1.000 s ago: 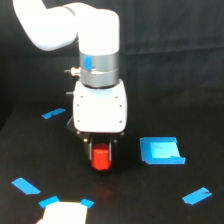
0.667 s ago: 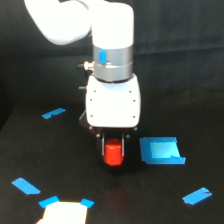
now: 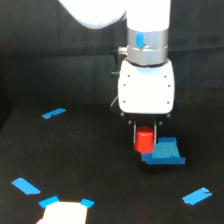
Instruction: Pick up the red object from the table
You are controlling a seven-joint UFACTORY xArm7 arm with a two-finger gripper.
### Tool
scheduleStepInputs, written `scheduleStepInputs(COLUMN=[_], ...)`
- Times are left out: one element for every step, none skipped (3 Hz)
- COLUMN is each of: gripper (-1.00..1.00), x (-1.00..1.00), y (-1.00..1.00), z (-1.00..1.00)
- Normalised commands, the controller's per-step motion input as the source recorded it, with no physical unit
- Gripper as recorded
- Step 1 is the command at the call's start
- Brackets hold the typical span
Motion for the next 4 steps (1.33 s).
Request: scheduleStepInputs(gripper=[-1.00,-1.00,-1.00,-1.00], x=[-0.23,0.27,0.30,0.13], y=[0.21,0.56,-0.17,0.13], z=[0.76,0.93,0.91,0.45])
